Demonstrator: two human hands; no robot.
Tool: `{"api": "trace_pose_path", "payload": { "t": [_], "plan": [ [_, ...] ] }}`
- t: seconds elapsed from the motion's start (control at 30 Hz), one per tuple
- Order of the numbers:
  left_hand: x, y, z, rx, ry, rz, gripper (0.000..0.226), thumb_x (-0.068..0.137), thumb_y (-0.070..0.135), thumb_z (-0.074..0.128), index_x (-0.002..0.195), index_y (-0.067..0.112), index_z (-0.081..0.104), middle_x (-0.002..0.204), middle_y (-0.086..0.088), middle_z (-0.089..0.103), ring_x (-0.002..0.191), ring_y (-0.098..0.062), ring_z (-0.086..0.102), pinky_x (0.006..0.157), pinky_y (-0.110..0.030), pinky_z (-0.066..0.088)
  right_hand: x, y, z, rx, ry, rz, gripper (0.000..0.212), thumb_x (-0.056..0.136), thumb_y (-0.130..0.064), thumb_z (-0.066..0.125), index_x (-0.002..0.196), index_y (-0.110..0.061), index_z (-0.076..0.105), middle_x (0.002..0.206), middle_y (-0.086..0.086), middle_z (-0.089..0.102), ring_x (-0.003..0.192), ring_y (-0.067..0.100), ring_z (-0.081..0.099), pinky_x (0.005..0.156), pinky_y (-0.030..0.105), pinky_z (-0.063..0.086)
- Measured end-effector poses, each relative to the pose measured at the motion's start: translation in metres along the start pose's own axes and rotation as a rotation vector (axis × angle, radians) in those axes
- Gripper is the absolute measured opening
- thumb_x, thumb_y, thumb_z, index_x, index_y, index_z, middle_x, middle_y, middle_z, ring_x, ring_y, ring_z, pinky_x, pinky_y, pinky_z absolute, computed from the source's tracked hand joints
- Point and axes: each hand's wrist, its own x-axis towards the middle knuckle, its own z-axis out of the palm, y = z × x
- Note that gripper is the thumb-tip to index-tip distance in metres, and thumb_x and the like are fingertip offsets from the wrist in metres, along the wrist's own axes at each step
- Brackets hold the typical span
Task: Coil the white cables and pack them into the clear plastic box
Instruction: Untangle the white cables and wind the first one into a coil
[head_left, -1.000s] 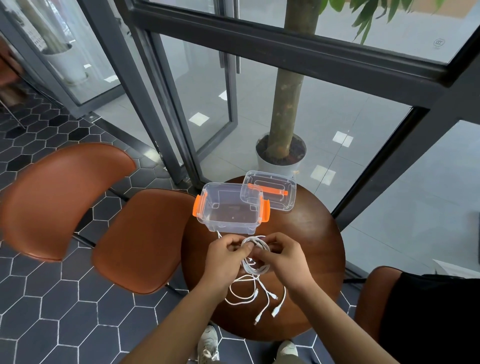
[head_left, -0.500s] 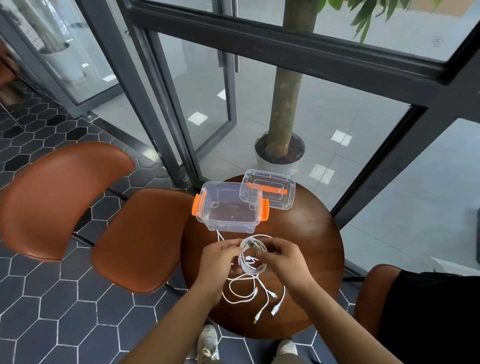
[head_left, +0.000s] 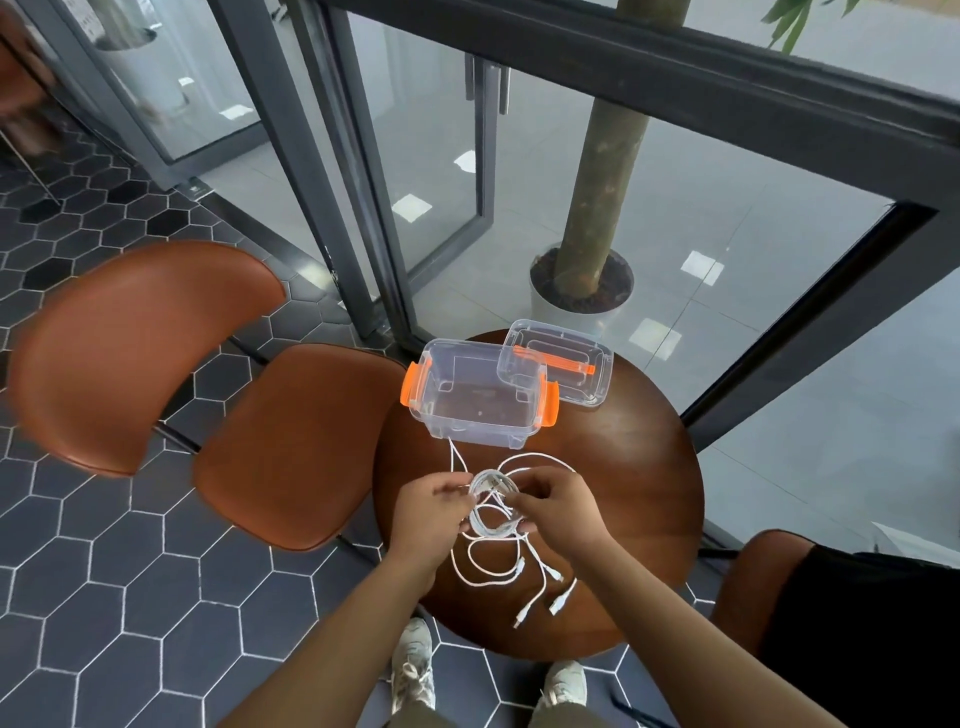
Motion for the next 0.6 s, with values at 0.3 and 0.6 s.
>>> {"api": "trace_pose_path", "payload": {
  "t": [0.3,0.6],
  "plan": [
    [0.038,-0.03,-0.03,-0.003,0.091,-0.053,0.041,0.084,-0.009,0.065,0.071,0.029,0.073,0.079,-0.002,0.076,0.072,-0.018,0.07,0.066,-0.034,0.059,0.033,0.003,0.047,-0.124,-0.043,0.061,0.013,0.082,-0.012,0.075,0.094,-0.017,0.079,0.072,-0.005,0.075,0.062,0.018,0.074,0.069,0.044,0.064],
    [0.108,-0.082,-0.066,0.047,0.156,-0.1,0.041,0.074,0.006,0.067,0.072,0.046,0.075,0.082,0.001,0.078,0.086,-0.027,0.074,0.084,-0.053,0.06,0.092,0.004,0.117,-0.354,-0.053,0.111,0.015,0.081,-0.017,0.067,0.091,-0.023,0.078,0.086,-0.006,0.077,0.072,0.018,0.07,0.06,0.028,0.056]
  ]
}}
